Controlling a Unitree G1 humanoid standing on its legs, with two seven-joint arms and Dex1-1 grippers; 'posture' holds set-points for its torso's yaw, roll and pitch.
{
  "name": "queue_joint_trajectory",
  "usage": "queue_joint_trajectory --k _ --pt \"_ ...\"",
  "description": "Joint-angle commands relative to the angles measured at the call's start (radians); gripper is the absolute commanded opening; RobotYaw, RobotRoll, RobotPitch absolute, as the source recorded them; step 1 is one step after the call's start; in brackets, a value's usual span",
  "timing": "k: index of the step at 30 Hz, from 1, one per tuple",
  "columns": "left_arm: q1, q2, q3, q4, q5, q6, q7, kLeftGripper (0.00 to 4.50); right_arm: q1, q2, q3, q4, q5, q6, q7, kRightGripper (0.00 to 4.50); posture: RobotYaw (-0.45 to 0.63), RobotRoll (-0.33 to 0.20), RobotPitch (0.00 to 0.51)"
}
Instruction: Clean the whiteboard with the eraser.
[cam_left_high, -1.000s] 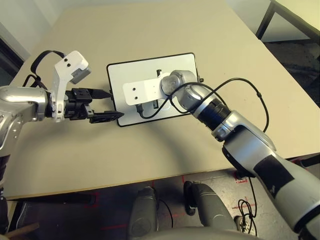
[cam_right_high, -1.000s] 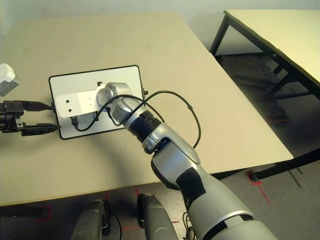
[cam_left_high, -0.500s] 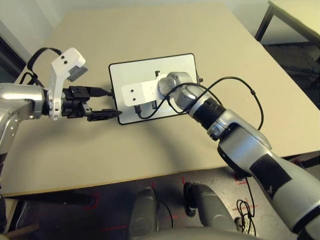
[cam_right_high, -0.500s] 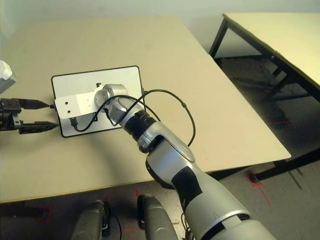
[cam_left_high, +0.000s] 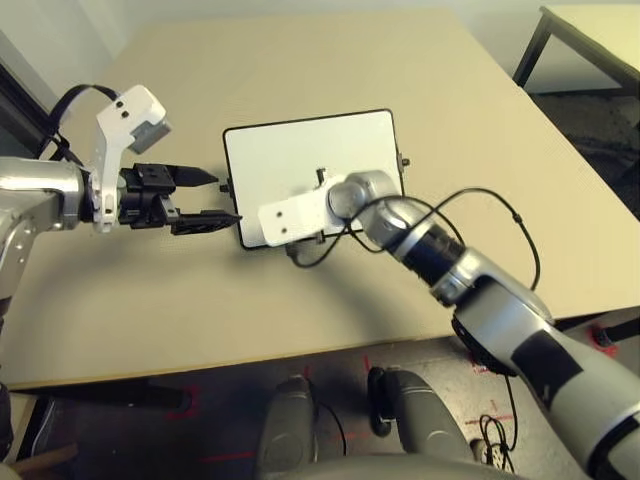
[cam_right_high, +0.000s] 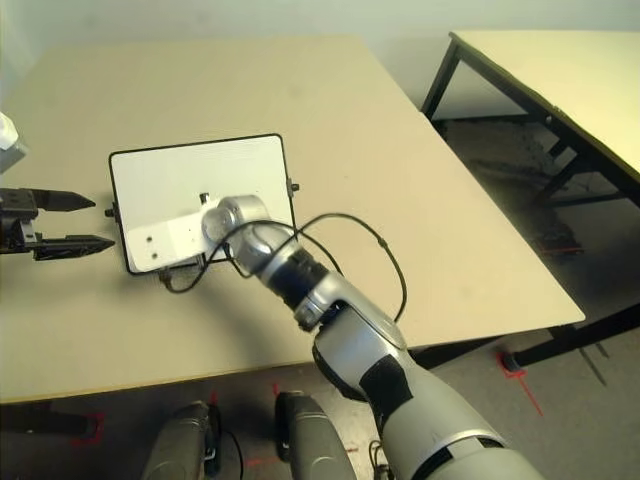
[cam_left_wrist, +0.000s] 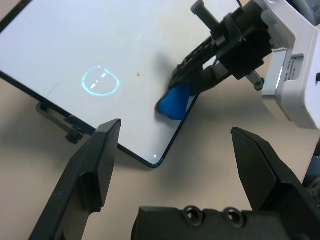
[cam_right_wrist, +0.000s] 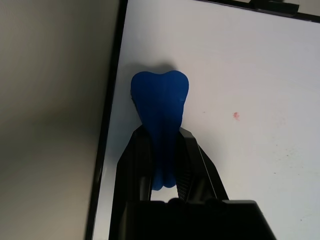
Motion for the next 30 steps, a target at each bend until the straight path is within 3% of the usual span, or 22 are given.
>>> queue_joint_trajectory --k 1,5,8,16,19,21,26,28,30 --pt "0.002 0.004 -0.01 0.003 0.01 -0.007 -0.005 4.5 -0.082 0.01 -0.042 0.162 -0.01 0.017 -0.083 0.59 0.09 0.0 0.138" --pt "0.007 0.004 -0.008 -0.001 0.007 -0.007 -0.005 4.5 -0.175 0.038 -0.076 0.302 0.008 -0.019 -0.15 0.59 0.09 0.0 0.138" --pt "0.011 0.005 -0.004 -0.006 0.004 -0.004 -0.005 4.5 -0.175 0.039 -0.071 0.33 0.003 -0.036 -0.146 0.59 0.09 0.0 0.137" --pt "0.023 0.009 0.004 -0.012 0.001 -0.003 -0.003 4.5 0.044 -0.029 0.011 -0.002 -0.034 0.038 0.023 0.59 0.09 0.0 0.138" --pt "0.02 0.008 0.0 -0.009 0.003 -0.005 -0.003 4.5 0.058 -0.03 0.008 -0.036 -0.039 0.062 0.029 0.59 0.09 0.0 0.139" --pt "0.017 0.006 -0.002 -0.007 0.004 -0.006 -0.003 4.5 0.034 -0.021 -0.005 -0.003 -0.036 0.063 0.007 0.59 0.09 0.0 0.139" --pt "0.007 -0.001 -0.008 0.0 0.008 -0.012 0.0 4.5 -0.145 0.036 -0.097 0.225 0.017 0.027 -0.116 0.59 0.09 0.0 0.137" --pt "-0.008 -0.021 0.008 0.006 0.011 -0.023 0.028 4.5 -0.204 0.031 -0.16 0.249 0.063 0.052 -0.114 0.59 0.11 0.0 0.138" --pt "-0.067 -0.088 0.053 0.049 0.03 -0.076 0.12 4.5 -0.282 -0.001 -0.284 0.231 0.143 0.111 -0.13 0.59 0.12 0.0 0.136"
